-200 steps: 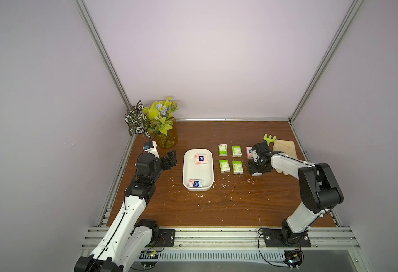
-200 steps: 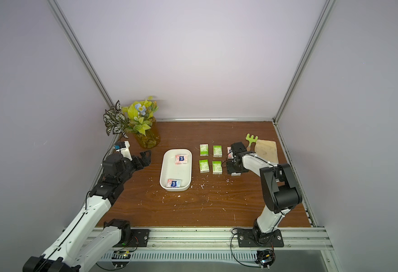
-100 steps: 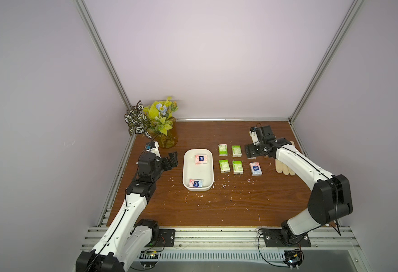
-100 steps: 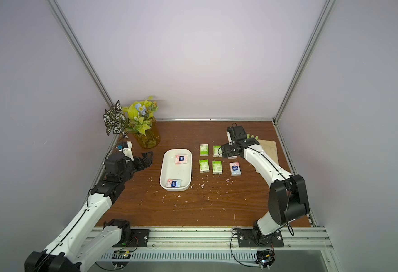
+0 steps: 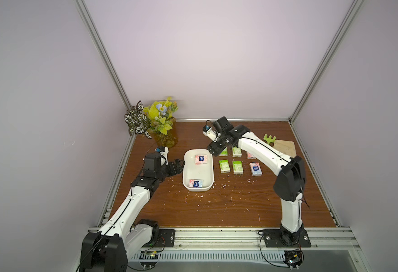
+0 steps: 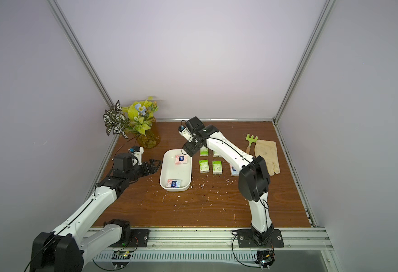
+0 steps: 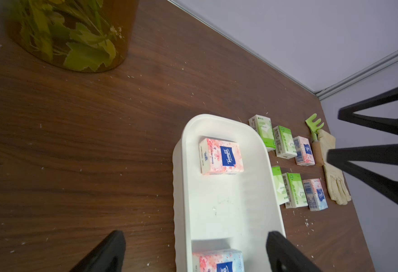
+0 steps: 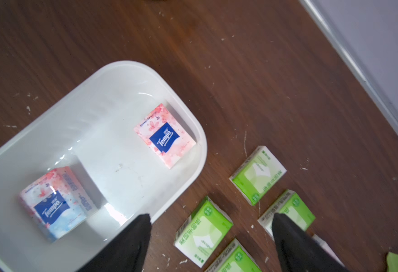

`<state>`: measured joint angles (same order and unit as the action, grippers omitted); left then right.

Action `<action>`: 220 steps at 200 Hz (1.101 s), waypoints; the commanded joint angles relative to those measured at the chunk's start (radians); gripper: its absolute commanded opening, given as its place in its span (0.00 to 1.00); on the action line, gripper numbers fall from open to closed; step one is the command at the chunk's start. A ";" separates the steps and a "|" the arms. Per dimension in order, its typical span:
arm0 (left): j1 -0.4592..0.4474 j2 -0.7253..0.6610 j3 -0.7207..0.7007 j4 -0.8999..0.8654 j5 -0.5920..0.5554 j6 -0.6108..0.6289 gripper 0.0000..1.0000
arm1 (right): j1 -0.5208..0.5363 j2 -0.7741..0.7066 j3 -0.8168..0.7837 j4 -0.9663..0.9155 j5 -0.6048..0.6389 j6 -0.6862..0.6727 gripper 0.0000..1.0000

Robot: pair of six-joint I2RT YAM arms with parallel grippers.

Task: Take the pocket tissues out of the storage box
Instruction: Pick up the pocket tissues from the storage box.

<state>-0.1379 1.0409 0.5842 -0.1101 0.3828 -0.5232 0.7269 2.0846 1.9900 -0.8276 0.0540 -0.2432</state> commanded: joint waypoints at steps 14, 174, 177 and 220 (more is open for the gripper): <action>-0.036 0.070 -0.013 0.005 0.037 0.002 0.78 | 0.058 0.169 0.238 -0.218 -0.060 -0.151 0.84; -0.055 0.269 -0.010 0.063 0.087 0.009 0.45 | 0.069 0.469 0.529 -0.260 -0.080 -0.252 0.84; -0.055 0.269 -0.011 0.061 0.085 0.010 0.44 | 0.069 0.471 0.530 -0.260 -0.076 -0.255 0.84; -0.055 0.276 -0.012 0.053 0.065 0.017 0.37 | 0.069 0.492 0.524 -0.253 -0.055 -0.259 0.84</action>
<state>-0.1833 1.3094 0.5766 -0.0490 0.4652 -0.5209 0.7963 2.5797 2.4863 -1.0645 -0.0116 -0.4885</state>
